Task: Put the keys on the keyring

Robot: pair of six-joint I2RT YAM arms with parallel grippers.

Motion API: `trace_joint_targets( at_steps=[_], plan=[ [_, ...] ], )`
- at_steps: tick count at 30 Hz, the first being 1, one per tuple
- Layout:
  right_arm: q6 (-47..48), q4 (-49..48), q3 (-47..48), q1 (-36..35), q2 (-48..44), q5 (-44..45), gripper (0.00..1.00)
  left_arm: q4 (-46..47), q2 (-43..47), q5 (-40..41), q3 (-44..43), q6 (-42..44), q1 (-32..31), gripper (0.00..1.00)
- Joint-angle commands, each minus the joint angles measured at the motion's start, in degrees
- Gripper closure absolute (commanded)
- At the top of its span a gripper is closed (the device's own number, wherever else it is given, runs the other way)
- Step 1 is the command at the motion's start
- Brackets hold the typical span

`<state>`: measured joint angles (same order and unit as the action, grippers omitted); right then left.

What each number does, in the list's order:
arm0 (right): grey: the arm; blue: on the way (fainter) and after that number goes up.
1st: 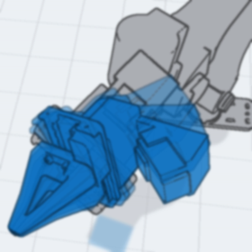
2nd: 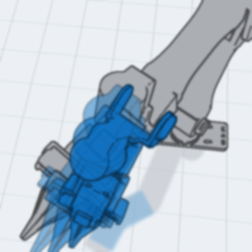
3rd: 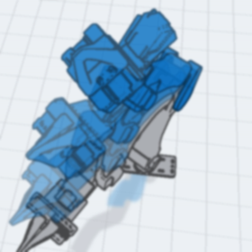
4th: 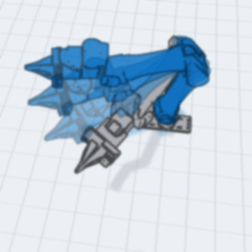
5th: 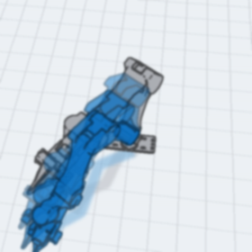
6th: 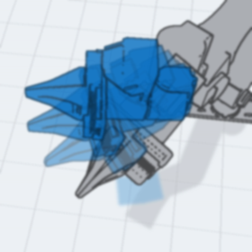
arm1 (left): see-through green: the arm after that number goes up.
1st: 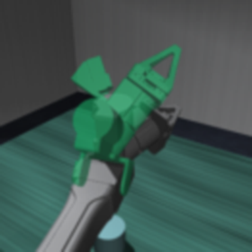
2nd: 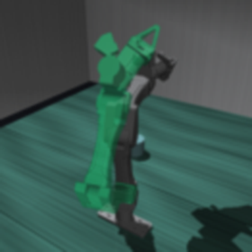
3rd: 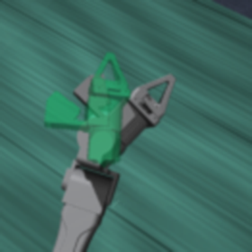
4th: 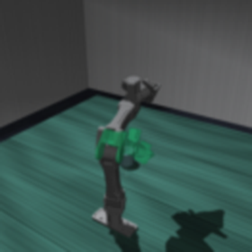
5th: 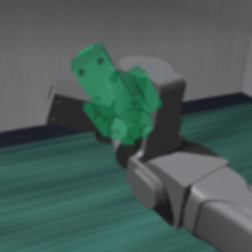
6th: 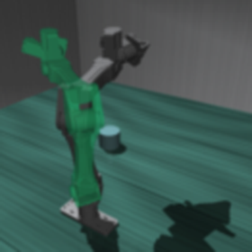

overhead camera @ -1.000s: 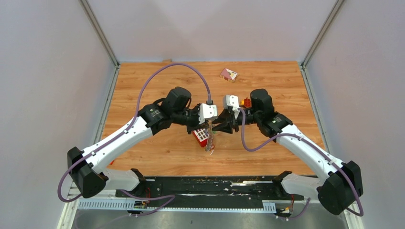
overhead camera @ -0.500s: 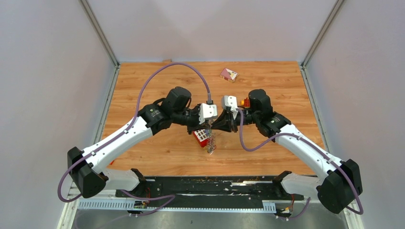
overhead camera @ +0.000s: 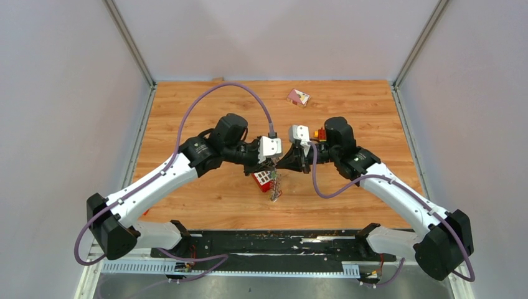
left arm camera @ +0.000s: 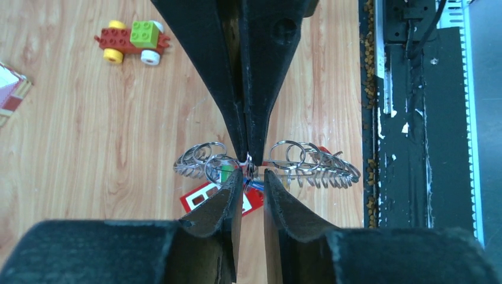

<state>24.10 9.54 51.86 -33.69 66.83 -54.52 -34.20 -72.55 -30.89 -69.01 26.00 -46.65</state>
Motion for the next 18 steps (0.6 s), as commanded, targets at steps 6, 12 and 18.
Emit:
trace_joint_targets(
  at_steps=[6, 12, 18],
  plan=[
    [-2.8, -1.7, 4.3, 2.0, -4.4, -5.1, 1.00, 8.1, 6.7, -12.6, 3.9, 5.7, 5.8, 0.54],
    [-4.3, -2.6, 4.4, 2.4, -5.1, -7.1, 1.00, 12.7, 4.9, -14.5, 4.9, 5.5, 5.9, 0.54],
    [-4.4, -2.8, 4.2, 2.6, -5.2, -7.2, 1.00, 14.1, 3.0, -16.7, 5.2, 4.3, 5.9, 0.63]
  ],
)
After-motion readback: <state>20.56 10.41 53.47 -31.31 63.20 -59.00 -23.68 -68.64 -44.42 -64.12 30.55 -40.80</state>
